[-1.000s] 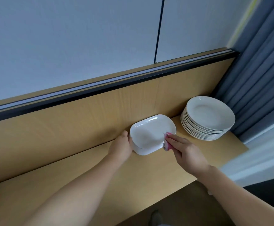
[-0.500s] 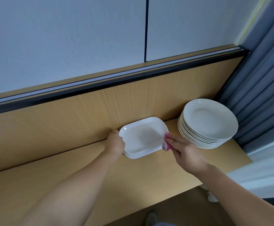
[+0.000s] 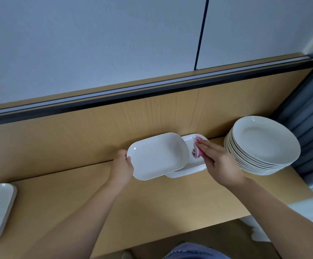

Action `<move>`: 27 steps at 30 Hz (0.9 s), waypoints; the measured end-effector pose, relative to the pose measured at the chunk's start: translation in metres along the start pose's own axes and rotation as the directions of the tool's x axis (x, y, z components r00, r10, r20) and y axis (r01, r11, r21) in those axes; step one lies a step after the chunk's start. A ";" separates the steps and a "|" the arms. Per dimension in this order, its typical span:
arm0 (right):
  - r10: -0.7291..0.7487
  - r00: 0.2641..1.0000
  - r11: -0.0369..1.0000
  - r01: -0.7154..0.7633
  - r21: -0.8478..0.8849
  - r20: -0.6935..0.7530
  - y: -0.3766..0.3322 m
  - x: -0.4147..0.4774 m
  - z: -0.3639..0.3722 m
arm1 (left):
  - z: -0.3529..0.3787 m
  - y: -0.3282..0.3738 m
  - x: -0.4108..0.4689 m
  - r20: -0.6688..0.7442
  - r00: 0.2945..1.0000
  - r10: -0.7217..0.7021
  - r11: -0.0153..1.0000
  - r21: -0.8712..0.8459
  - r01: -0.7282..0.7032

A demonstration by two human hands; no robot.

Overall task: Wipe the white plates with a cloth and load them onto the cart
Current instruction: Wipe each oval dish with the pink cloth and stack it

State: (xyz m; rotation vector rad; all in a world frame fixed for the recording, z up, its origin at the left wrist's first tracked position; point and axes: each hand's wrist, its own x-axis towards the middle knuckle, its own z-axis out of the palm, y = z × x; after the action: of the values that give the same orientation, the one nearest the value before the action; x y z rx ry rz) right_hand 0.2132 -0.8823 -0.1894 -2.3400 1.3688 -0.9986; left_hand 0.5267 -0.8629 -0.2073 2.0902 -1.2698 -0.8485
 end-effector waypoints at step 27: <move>-0.034 0.975 0.999 0.034 0.007 0.219 -0.142 -0.023 0.159 | -0.079 -0.178 -0.018 0.138 0.985 -0.107 0.994 0.023 0.105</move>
State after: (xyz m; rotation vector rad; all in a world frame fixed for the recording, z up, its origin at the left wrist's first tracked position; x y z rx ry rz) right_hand 0.4068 -0.8074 -0.2416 -2.3954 1.2458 -0.7244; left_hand 0.6790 -0.7640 -0.2801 2.1590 -1.2477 -1.0511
